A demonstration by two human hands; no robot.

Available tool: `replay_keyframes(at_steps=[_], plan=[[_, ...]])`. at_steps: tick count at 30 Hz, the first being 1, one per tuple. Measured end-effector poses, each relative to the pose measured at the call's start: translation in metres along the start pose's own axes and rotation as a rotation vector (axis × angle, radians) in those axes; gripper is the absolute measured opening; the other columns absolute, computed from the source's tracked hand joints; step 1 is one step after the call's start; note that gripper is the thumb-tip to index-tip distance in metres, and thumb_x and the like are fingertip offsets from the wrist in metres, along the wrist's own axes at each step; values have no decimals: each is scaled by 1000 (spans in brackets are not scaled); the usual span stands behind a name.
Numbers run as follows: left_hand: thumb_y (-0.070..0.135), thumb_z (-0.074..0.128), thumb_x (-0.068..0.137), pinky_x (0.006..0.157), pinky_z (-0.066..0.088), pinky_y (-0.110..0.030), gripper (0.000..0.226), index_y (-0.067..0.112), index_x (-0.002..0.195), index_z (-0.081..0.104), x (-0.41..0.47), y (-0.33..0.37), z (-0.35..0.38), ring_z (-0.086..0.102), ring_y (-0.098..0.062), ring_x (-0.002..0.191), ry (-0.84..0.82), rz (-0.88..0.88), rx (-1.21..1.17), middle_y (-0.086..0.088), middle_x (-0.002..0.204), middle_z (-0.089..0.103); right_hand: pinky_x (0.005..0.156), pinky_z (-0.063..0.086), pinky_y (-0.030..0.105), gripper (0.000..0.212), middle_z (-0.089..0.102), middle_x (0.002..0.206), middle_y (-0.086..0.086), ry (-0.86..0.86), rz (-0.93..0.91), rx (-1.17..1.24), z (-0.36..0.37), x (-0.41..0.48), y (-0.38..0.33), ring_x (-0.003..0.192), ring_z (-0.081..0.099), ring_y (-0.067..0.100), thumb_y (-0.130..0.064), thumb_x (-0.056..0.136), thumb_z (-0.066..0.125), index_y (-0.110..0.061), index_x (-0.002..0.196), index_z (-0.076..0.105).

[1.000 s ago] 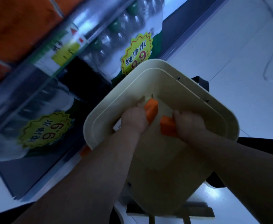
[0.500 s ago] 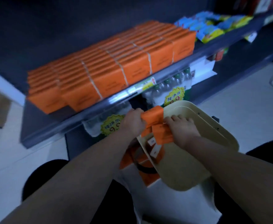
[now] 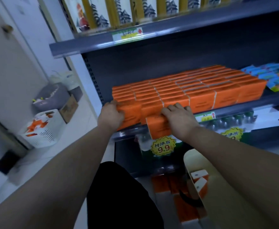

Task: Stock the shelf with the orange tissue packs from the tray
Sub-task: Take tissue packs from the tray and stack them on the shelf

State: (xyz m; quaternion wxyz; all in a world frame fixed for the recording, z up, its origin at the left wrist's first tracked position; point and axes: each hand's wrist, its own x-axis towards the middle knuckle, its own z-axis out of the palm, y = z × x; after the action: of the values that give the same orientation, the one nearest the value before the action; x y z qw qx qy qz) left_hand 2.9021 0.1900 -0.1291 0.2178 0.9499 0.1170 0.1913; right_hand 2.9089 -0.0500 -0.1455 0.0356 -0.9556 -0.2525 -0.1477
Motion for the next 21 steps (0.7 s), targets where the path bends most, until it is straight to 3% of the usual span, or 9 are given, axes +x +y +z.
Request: replay_keyframes(at_steps=[5, 8, 14, 17, 21], plan=[[7, 46, 85, 85, 45, -37, 46, 12, 131, 52, 36, -35, 3, 53, -35, 111, -62, -42, 34, -17, 126, 52, 91, 32, 38, 61, 45, 124, 1, -16, -45, 60, 4, 28, -20, 119, 39, 23, -16, 76, 69, -29, 130, 43], [1, 44, 86, 80, 45, -31, 46, 13, 128, 56, 56, -45, 15, 55, -33, 109, -69, -33, -24, -16, 128, 51, 91, 29, 37, 55, 47, 123, -2, 4, -87, 53, 7, 41, -29, 119, 38, 22, -21, 80, 67, -31, 130, 45], [-3, 46, 86, 66, 43, -20, 41, 24, 110, 67, 86, -66, 40, 57, -19, 91, -100, -18, -117, -12, 126, 53, 92, 29, 37, 53, 50, 125, -6, 28, -109, 90, 16, 72, -47, 119, 38, 20, -16, 86, 59, -37, 133, 44], [-2, 50, 83, 73, 50, -24, 44, 36, 94, 66, 97, -79, 52, 62, -24, 92, -79, -16, -158, -14, 117, 59, 94, 30, 37, 53, 49, 128, -4, 4, -125, 100, 22, 83, -54, 121, 37, 20, -18, 86, 60, -36, 134, 43], [-8, 51, 85, 60, 47, -9, 36, 19, 94, 73, 99, -79, 56, 61, -9, 75, -39, -72, -309, -4, 101, 65, 96, 30, 37, 50, 49, 127, -3, -3, -126, 121, 29, 97, -63, 121, 37, 20, -20, 87, 61, -34, 132, 45]])
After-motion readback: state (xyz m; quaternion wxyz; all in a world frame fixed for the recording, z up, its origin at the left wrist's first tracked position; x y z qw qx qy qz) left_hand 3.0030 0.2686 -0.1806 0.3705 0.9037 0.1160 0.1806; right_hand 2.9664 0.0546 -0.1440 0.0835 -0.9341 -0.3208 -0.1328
